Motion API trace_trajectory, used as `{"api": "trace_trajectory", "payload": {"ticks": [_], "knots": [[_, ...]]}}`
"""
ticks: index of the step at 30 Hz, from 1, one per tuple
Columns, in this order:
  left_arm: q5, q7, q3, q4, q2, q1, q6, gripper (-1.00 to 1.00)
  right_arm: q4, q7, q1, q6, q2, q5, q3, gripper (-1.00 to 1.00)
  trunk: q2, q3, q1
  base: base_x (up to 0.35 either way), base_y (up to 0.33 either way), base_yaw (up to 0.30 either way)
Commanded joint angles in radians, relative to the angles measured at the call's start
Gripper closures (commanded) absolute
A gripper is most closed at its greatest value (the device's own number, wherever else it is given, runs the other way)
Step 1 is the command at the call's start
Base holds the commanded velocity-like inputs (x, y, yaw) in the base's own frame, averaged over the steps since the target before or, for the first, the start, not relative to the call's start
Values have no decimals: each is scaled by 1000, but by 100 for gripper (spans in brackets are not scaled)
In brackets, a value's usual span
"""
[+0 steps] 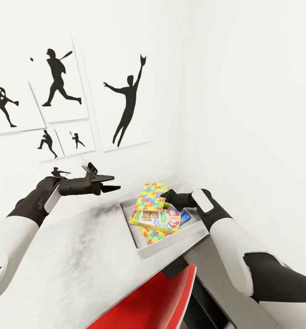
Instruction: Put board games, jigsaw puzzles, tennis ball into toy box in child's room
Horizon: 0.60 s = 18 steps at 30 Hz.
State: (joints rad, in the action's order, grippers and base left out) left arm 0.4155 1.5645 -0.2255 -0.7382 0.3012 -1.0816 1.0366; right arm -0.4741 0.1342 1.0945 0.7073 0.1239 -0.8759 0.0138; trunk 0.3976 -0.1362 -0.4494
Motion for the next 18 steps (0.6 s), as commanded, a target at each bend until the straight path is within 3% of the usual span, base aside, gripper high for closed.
{"api": "trace_trajectory", "payload": {"ticks": [1,18], "knots": [[0,6,-4,0,1,-1,11,-100,-1,10,1,3,0,-11,2,100,2,-4,-1,0,0,0],[0,6,-4,0,-1,-1,11,-100,-1,10,1,2,-3,-10,2,100,2,-32,-1,0,0,0]]}}
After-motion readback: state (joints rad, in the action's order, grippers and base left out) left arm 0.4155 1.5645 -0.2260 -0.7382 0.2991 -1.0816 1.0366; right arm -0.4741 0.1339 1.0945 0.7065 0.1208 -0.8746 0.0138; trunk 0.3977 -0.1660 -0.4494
